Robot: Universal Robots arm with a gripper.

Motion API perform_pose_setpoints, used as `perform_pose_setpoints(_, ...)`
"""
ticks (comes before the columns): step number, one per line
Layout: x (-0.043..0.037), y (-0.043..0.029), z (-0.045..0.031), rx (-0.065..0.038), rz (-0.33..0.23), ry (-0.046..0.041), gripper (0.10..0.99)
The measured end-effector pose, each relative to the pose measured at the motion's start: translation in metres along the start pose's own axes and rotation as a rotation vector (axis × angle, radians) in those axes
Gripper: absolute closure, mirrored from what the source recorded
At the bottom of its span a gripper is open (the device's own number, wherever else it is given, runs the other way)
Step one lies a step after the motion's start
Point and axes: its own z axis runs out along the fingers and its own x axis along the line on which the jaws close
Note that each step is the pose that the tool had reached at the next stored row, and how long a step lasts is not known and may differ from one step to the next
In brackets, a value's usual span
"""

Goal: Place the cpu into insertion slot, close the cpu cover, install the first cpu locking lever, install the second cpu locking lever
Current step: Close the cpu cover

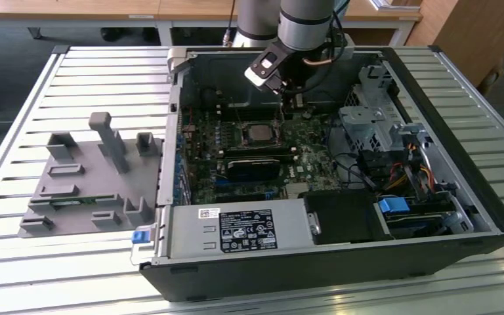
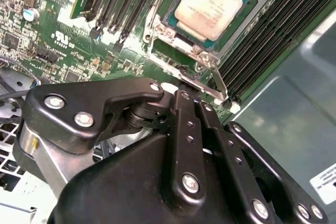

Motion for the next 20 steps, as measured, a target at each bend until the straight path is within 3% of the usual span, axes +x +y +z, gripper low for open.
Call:
perform_pose_setpoints(11, 0.0001, -0.0093, 0.0035, 0.000, 0.000, 0.0001, 0.980)
perform_pose_setpoints(20, 0.0003, -0.0224, 0.0053, 0.001, 0.000, 0.0014, 0.980)
